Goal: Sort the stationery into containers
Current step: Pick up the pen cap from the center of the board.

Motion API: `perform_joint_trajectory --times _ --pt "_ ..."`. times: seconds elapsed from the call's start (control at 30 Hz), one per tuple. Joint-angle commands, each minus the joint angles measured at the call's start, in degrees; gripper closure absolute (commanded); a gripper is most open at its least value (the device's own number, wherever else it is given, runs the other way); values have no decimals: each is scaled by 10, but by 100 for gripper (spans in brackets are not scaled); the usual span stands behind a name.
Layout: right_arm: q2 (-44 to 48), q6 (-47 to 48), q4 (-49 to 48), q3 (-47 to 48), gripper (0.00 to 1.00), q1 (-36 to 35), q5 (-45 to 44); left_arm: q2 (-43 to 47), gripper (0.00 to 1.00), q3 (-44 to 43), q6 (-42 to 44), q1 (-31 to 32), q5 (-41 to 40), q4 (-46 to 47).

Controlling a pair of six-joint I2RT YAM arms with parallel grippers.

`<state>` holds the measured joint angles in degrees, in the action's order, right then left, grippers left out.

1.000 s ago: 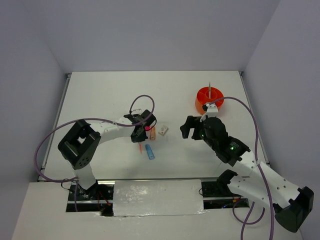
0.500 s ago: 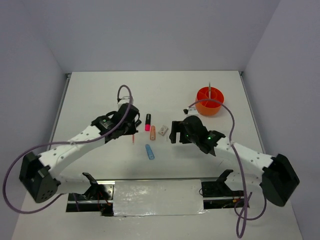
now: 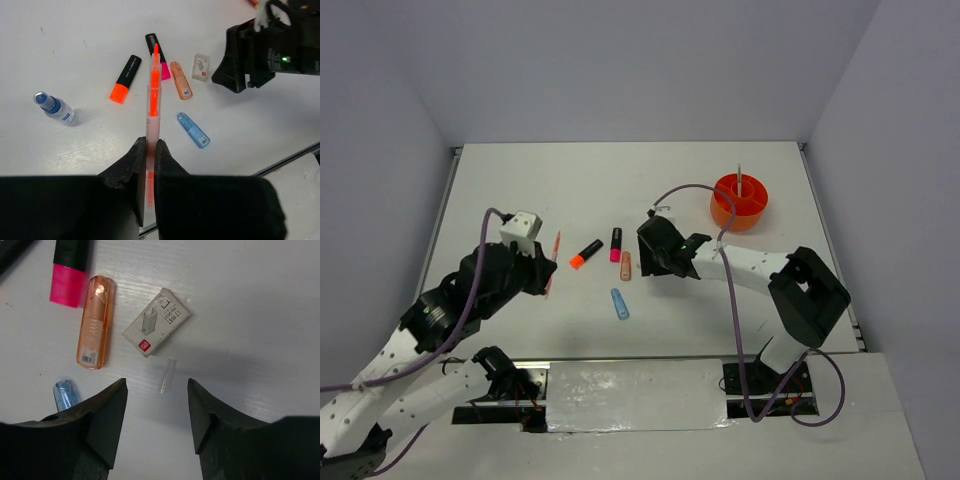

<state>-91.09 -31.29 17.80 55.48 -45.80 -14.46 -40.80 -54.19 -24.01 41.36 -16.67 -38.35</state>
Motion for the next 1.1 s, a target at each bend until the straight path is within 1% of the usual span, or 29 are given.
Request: perform_joint_trajectory --times 0.0,0.07,0.13,0.23,0.3,0.43,0.63,0.73,0.8,0.87,1.0,1.07 --pt "-20 -13 19 29 42 -9 -25 60 100 18 34 3 29 36" --pt "-24 -15 18 30 47 -10 -26 83 100 25 32 3 23 42" --pt "-38 -13 27 41 49 -10 -30 86 100 30 31 3 22 43" --pt "-64 -9 36 59 51 -10 -29 69 100 28 34 3 28 41" --pt "-75 -9 38 68 56 -10 -29 52 100 25 34 3 30 37" --pt "-97 -5 31 69 57 -9 -24 42 100 26 34 3 36 37" --pt "-114 -4 32 74 58 -8 -29 56 100 29 34 3 37 41" --pt "-120 -2 29 72 61 -6 -28 56 100 30 34 3 40 41" --pt "-124 -3 27 70 64 -4 -25 54 100 30 34 3 39 41" --pt "-124 -4 22 64 72 -4 -21 52 100 29 34 3 40 41" --pt "-119 -10 20 54 80 -5 -20 54 100 30 34 3 39 41" --pt "-113 -11 18 46 86 -5 -18 53 100 29 34 3 38 41"
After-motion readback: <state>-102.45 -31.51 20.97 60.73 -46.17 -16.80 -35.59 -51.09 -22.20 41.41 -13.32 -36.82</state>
